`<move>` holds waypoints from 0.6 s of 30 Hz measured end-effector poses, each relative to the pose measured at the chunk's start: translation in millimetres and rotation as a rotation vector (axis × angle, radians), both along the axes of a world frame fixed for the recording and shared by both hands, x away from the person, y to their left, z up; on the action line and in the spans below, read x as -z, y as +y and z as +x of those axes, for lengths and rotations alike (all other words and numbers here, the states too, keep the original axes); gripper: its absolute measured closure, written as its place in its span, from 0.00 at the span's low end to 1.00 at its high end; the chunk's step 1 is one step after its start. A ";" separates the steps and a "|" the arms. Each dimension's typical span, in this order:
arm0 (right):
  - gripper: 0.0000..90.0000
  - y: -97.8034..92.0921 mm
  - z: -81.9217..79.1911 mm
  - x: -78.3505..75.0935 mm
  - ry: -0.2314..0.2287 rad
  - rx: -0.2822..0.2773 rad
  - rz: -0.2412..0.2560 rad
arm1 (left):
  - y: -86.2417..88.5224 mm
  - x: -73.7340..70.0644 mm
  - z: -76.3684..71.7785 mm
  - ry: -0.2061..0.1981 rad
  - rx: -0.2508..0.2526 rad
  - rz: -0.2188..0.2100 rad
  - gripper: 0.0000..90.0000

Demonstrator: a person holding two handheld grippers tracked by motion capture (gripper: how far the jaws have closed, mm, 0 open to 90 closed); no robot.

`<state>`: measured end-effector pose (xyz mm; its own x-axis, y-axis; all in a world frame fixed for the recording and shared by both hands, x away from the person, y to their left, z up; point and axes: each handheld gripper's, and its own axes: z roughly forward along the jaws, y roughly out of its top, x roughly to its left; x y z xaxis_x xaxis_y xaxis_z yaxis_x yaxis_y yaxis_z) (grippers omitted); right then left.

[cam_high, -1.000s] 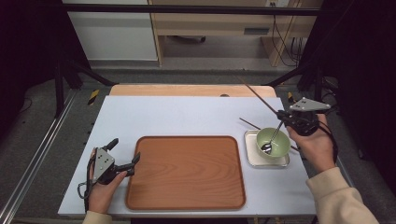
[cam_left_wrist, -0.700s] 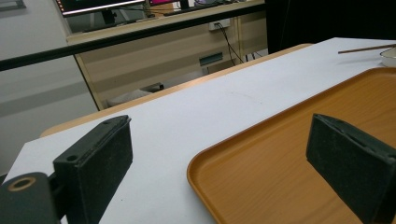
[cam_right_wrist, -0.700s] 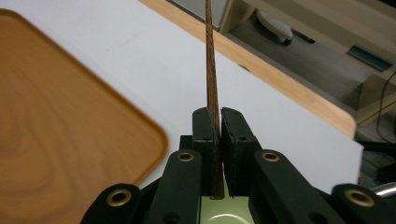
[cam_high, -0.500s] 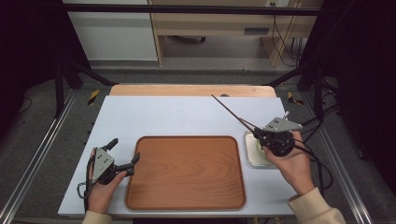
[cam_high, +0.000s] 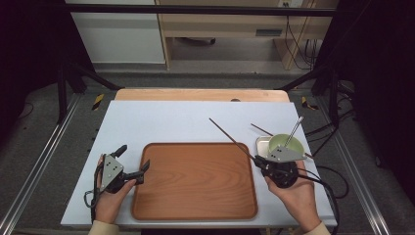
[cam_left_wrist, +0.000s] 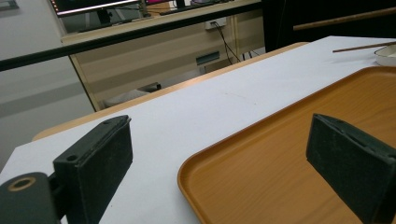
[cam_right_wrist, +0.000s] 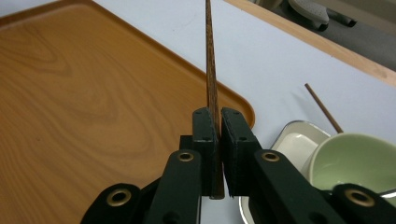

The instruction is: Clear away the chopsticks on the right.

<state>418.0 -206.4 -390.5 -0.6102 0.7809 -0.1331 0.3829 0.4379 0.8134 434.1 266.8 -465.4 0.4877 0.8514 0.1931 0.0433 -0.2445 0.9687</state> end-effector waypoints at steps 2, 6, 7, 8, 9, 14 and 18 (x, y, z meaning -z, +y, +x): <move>0.94 0.4 -4.7 5.4 0.008 0.015 0.020 | 1.9 0.3 0.1 0.005 -0.003 0.005 0.07; 0.94 3.9 -9.9 9.8 0.014 0.027 0.033 | 3.9 0.7 -0.1 0.005 -0.007 -0.007 0.07; 0.94 5.1 -11.2 11.3 0.017 0.025 0.036 | 4.1 0.6 -0.5 0.004 -0.007 -0.007 0.07; 0.94 8.5 -13.1 14.6 0.019 0.021 0.037 | 4.0 0.4 -0.8 0.003 -0.006 -0.007 0.07; 0.94 10.6 -13.5 16.3 0.020 0.020 0.036 | 3.8 0.1 -1.1 0.002 -0.005 -0.007 0.07; 0.94 18.3 -15.5 24.1 0.033 0.015 0.034 | 2.4 0.2 -0.6 0.003 0.003 -0.011 0.07; 0.94 22.7 -18.8 29.7 0.021 0.019 0.011 | 2.7 0.5 -1.1 0.004 0.004 -0.011 0.07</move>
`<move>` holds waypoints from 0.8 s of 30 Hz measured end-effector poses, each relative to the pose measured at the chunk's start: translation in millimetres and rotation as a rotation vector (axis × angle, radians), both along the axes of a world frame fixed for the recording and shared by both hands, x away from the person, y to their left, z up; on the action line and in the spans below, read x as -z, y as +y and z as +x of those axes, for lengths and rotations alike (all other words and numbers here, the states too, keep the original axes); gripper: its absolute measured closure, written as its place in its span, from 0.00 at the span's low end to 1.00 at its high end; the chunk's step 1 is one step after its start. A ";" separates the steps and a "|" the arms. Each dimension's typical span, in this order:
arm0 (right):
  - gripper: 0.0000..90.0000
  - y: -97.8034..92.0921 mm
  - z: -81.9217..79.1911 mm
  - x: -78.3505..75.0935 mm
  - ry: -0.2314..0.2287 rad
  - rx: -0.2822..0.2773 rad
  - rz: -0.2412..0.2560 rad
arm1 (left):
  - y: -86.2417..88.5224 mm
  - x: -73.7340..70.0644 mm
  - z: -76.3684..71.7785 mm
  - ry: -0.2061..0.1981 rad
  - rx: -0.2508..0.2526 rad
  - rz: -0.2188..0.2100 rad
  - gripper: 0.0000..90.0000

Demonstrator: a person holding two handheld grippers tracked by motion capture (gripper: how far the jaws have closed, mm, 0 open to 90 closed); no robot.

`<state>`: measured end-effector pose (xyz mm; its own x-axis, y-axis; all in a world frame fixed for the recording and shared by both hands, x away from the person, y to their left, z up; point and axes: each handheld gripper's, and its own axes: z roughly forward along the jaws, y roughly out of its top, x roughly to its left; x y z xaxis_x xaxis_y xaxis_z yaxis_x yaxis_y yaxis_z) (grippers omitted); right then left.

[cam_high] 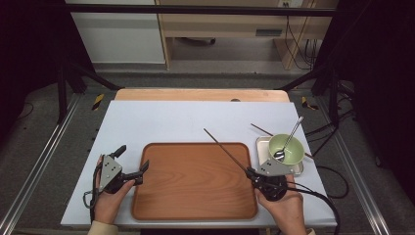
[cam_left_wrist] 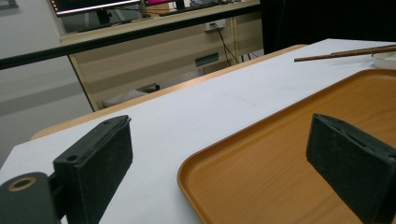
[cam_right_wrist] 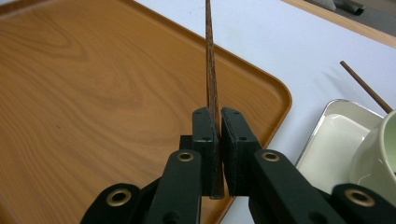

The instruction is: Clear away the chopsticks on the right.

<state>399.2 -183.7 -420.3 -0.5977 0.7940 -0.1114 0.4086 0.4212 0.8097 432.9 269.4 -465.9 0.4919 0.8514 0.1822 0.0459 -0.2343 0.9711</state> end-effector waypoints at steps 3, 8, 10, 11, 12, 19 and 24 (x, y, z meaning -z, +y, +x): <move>0.94 1.9 -4.2 4.5 -0.010 0.011 -0.014 | 0.4 0.2 -0.9 0.001 0.001 -0.002 0.07; 0.94 3.8 -9.8 8.2 -0.013 0.017 -0.021 | 0.8 -0.7 -1.8 -0.004 0.002 -0.006 0.07; 0.94 4.0 -12.6 8.8 -0.016 0.018 -0.016 | 0.8 -0.8 -1.7 -0.003 0.002 -0.006 0.07; 0.94 3.0 -15.6 9.3 -0.022 0.014 -0.018 | 0.6 -0.7 -1.5 -0.003 0.003 -0.006 0.07; 0.94 3.0 -15.6 9.3 -0.022 0.014 -0.018 | 0.3 -0.5 -1.2 -0.001 0.004 -0.004 0.07; 0.94 5.3 -20.7 18.4 0.015 0.014 -0.027 | -2.1 0.6 -0.5 0.005 0.007 0.000 0.07; 0.94 6.3 -22.6 22.2 0.033 0.015 -0.015 | -1.8 0.5 -0.9 0.004 0.007 -0.006 0.07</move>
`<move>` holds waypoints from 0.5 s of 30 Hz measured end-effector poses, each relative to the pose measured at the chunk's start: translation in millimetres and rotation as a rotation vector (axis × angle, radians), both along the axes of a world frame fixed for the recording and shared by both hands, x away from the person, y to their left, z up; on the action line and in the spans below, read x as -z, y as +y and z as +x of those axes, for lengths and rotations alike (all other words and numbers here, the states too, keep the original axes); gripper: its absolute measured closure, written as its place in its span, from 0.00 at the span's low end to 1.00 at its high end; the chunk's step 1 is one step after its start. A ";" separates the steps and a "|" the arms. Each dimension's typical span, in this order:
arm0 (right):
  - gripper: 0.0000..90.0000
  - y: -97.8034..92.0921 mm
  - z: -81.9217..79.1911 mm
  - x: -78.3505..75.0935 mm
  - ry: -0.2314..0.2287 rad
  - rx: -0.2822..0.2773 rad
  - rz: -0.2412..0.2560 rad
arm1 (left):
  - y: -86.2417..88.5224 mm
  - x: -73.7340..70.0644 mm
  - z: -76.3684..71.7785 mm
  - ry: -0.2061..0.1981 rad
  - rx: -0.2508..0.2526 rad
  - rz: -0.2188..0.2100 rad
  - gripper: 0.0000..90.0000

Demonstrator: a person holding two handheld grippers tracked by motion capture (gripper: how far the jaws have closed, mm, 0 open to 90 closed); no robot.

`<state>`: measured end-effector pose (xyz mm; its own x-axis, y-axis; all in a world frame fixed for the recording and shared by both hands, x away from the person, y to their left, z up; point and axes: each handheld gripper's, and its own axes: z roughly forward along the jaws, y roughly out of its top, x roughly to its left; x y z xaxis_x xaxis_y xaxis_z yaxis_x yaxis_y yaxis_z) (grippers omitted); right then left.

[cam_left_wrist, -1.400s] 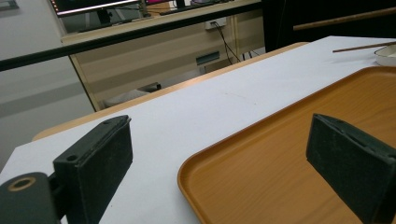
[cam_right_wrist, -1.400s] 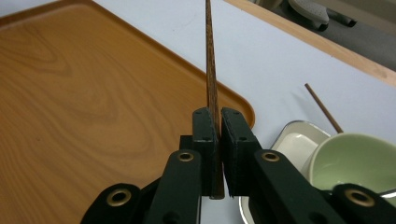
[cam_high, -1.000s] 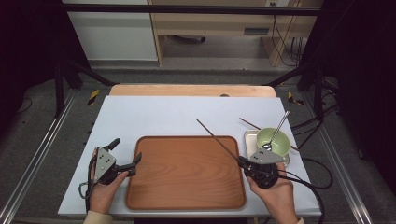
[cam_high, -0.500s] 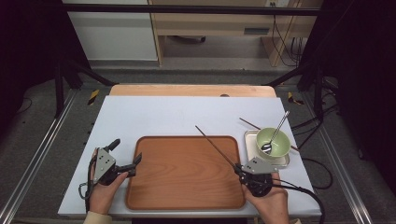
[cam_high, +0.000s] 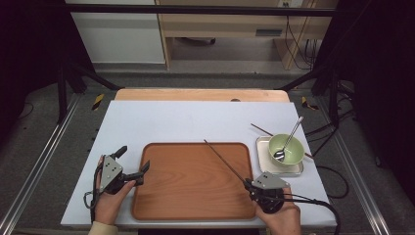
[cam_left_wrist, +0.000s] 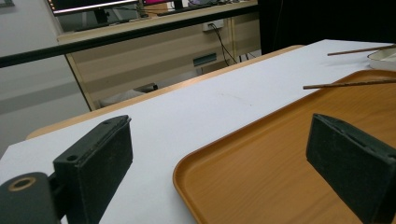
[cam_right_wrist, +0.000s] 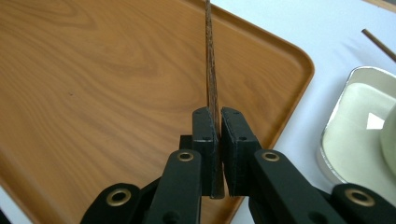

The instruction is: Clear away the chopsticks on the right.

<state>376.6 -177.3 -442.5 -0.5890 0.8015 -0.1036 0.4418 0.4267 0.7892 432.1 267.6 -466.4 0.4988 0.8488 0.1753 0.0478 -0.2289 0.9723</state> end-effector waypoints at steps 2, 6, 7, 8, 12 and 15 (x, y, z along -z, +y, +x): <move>0.94 0.3 -2.2 2.3 0.007 0.000 -0.001 | 0.1 0.3 0.3 0.002 0.000 -0.002 0.07; 0.94 -1.7 -4.5 6.1 0.040 0.017 0.020 | -0.5 0.3 0.2 0.002 0.002 -0.005 0.07; 0.94 -2.5 -5.0 7.0 0.040 0.020 0.021 | -0.5 0.3 0.3 0.002 0.003 -0.005 0.07; 0.94 -3.9 -5.5 7.7 0.039 0.011 0.025 | -0.6 0.6 0.6 0.003 0.002 -0.004 0.07; 0.94 0.7 -10.1 14.3 0.077 0.018 0.032 | -0.1 0.7 0.9 0.005 0.002 -0.008 0.07; 0.94 2.9 -9.3 18.1 0.089 0.012 0.021 | 0.0 0.5 0.7 0.005 0.003 -0.008 0.07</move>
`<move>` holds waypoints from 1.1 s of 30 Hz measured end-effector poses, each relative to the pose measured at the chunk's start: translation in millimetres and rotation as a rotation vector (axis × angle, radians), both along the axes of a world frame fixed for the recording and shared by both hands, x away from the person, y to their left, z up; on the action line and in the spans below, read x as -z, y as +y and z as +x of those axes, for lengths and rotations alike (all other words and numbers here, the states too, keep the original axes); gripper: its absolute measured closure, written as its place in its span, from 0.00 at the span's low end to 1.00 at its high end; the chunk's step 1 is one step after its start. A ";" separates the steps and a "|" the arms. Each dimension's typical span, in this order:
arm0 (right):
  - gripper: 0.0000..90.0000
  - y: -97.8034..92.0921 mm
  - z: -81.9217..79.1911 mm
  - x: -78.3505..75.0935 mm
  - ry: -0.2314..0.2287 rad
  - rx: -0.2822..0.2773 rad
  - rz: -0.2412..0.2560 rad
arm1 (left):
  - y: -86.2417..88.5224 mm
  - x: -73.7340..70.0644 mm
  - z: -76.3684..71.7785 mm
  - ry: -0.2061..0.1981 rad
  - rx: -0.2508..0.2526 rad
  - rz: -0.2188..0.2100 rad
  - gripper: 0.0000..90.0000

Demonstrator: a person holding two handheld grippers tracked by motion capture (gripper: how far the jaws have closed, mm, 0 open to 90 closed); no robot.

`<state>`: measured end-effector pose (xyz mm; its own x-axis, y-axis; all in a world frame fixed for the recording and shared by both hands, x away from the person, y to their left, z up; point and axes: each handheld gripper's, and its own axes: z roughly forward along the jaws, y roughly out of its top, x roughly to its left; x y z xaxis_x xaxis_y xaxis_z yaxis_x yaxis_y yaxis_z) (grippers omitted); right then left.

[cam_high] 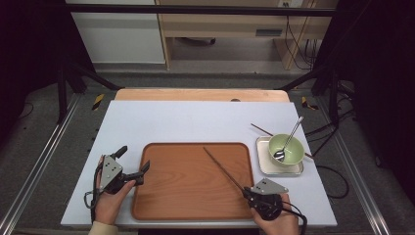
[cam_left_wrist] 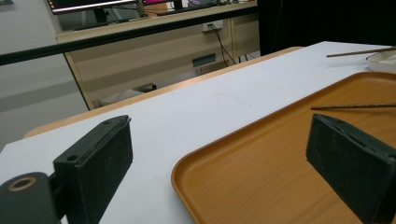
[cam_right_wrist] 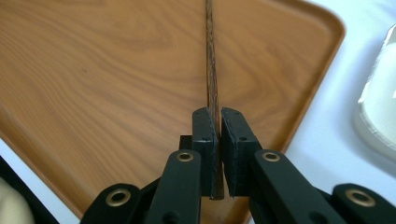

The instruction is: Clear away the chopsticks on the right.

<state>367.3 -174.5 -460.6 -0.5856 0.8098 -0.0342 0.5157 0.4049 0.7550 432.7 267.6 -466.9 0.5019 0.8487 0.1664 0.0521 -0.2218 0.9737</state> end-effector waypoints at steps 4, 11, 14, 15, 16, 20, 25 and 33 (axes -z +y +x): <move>0.94 4.6 -0.3 5.3 0.041 0.012 -0.010 | -0.2 -0.1 0.0 -0.001 0.001 0.000 0.07; 0.94 3.4 1.4 8.1 0.063 0.039 -0.012 | -0.9 0.7 0.7 0.004 0.003 0.002 0.07; 0.94 3.6 1.6 9.7 0.079 0.046 -0.022 | -1.2 0.7 0.8 0.003 0.004 0.004 0.07; 0.94 3.2 1.8 10.5 0.077 0.049 -0.036 | -1.2 0.7 1.0 0.003 0.004 0.005 0.07; 0.94 3.4 1.7 10.6 0.080 0.057 -0.035 | -1.1 0.7 1.1 0.003 0.005 0.006 0.08; 0.94 2.4 1.7 10.0 0.079 0.078 -0.032 | -1.7 0.2 0.4 0.000 0.005 0.006 0.08; 0.84 4.3 1.4 8.0 0.064 0.085 -0.014 | -1.7 0.1 0.7 -0.002 0.009 0.011 0.07; 0.66 4.0 3.6 4.6 -0.004 0.075 0.002 | -2.0 -0.1 0.3 -0.002 0.010 0.018 0.07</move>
<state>370.9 -170.5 -465.1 -0.5235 0.8513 -0.0347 0.5416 0.3639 0.7578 433.0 265.6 -466.8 0.5103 0.8404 0.1824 0.0474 -0.2393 0.9698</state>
